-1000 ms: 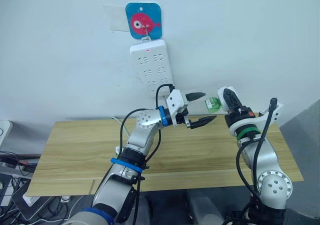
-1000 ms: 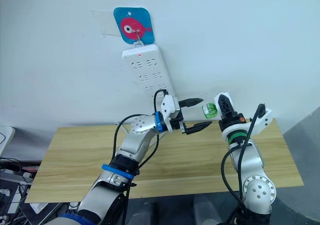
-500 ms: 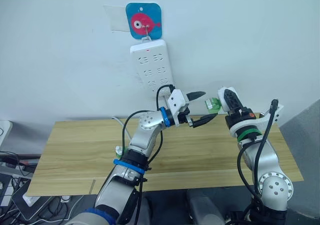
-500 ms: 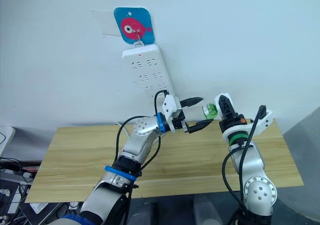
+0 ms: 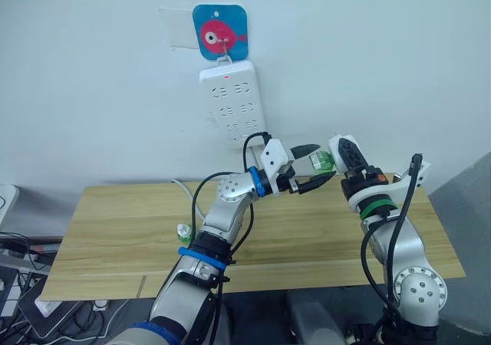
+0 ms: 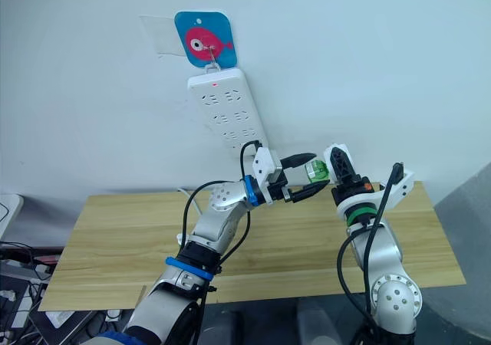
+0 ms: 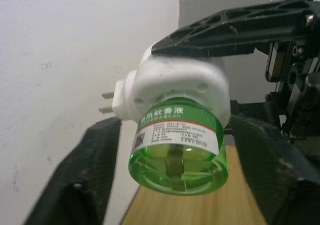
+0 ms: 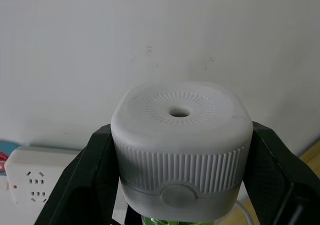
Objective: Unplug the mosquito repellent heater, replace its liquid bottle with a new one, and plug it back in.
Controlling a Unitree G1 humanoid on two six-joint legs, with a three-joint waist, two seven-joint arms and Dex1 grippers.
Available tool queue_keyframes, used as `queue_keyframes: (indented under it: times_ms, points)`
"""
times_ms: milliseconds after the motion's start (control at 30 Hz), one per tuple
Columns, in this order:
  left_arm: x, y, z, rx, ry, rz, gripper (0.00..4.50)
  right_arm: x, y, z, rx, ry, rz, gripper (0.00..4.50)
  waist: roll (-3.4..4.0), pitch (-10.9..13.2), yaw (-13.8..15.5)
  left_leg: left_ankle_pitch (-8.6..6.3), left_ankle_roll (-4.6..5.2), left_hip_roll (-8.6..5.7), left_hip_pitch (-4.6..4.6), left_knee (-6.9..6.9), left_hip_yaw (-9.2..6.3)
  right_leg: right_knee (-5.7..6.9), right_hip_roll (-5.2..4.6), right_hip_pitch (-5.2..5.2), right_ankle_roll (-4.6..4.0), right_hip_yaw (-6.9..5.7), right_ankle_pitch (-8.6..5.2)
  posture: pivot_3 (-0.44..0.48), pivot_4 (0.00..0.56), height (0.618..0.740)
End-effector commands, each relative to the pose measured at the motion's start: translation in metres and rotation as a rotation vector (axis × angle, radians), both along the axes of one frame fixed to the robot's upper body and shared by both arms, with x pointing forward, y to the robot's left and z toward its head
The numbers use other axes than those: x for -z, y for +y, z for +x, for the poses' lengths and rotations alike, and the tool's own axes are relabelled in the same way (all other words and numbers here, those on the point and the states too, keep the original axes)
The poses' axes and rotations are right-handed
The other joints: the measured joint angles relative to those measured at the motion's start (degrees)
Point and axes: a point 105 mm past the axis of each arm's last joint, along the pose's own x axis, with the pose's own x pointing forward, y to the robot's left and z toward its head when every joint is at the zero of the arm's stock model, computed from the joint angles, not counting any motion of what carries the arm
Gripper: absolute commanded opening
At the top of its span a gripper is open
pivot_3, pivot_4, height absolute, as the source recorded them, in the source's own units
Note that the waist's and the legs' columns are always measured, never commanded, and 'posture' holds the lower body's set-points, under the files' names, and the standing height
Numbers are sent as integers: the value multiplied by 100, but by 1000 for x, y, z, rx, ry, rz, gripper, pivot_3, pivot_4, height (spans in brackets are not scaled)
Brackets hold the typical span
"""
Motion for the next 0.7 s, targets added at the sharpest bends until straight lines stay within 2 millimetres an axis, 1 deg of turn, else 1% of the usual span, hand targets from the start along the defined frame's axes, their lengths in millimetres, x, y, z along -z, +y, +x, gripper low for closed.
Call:
queue_keyframes:
  times_ms: [33, 267, 300, 333, 367, 400, 433, 533, 600, 633, 700]
  points:
    - [-6, -2, -3, 12, -32, -13, 2291, -20, 2, -7, -3, -73, 18, 2938, 0, 0, 0, 0, 0, 0, 0, 0, 0, 0, 0, 0, 0, 0, 0, -125, 169, 740]
    - [-7, -2, -2, 9, -28, -9, 2291, -25, 7, -8, -17, -79, 21, 2938, 0, 0, -3, 0, 0, 0, 0, 1, 0, 2, 0, 0, 0, 0, 0, -126, 167, 740]
    - [-7, -3, -2, 14, -31, -6, 2291, -26, 8, -8, -26, -82, 23, 3498, 0, 0, -3, 0, 0, 0, 0, 2, 0, 2, 0, 0, 0, 1, 0, -126, 168, 740]
    - [-8, -2, -2, 24, -37, -2, 2291, -28, 10, -9, -45, -87, 19, 3662, 0, 0, -4, 0, 0, 0, 0, 2, 0, 3, 0, 0, 0, 0, 0, -126, 168, 740]
    - [-9, -1, -3, 33, -43, 3, 2291, -28, 10, -10, -60, -89, 11, 3940, 0, 0, -8, 0, 0, 0, 0, 2, 0, 3, 0, 0, 0, 0, 0, -126, 168, 740]
    - [-10, 1, -3, 50, -51, 12, 2291, -27, 11, -11, -84, -85, -12, 4353, 0, 0, -10, 0, 0, 0, 0, 2, 1, 3, 0, 0, 0, 1, 0, -129, 167, 740]
    - [-10, 3, -3, 65, -61, 23, 2291, -25, 12, -12, -116, -80, -35, 4436, -1, -1, -16, 0, 0, 0, 0, 2, 0, 3, 0, 0, 0, 0, 0, -133, 167, 740]
    - [-14, 7, -2, 104, -84, 46, 2291, -26, 6, -14, -203, -68, -31, 4436, -1, -1, -46, 0, 0, -2, 0, 6, 0, 6, 0, 0, 0, 1, 0, -138, 167, 740]
    - [-17, 11, -4, 152, -111, 70, 2291, -24, 4, -17, -323, -51, -67, 4436, -2, -1, -57, 0, 1, -5, -1, 8, 0, 6, -1, 3, 0, 1, 0, -146, 165, 740]
    - [-17, 12, -5, 175, -122, 83, 2291, -21, 2, -19, -378, -32, -88, 4436, -2, -2, -65, -1, 1, -7, -1, 8, 1, 5, -2, 3, 0, 2, 0, -148, 165, 740]
    - [-14, 15, -12, 249, -164, 128, 2291, -18, -4, -21, -444, -17, -49, 4436, -4, -2, -90, -1, 2, -10, -1, 9, 2, 4, -3, 6, 0, 3, 0, -148, 165, 740]
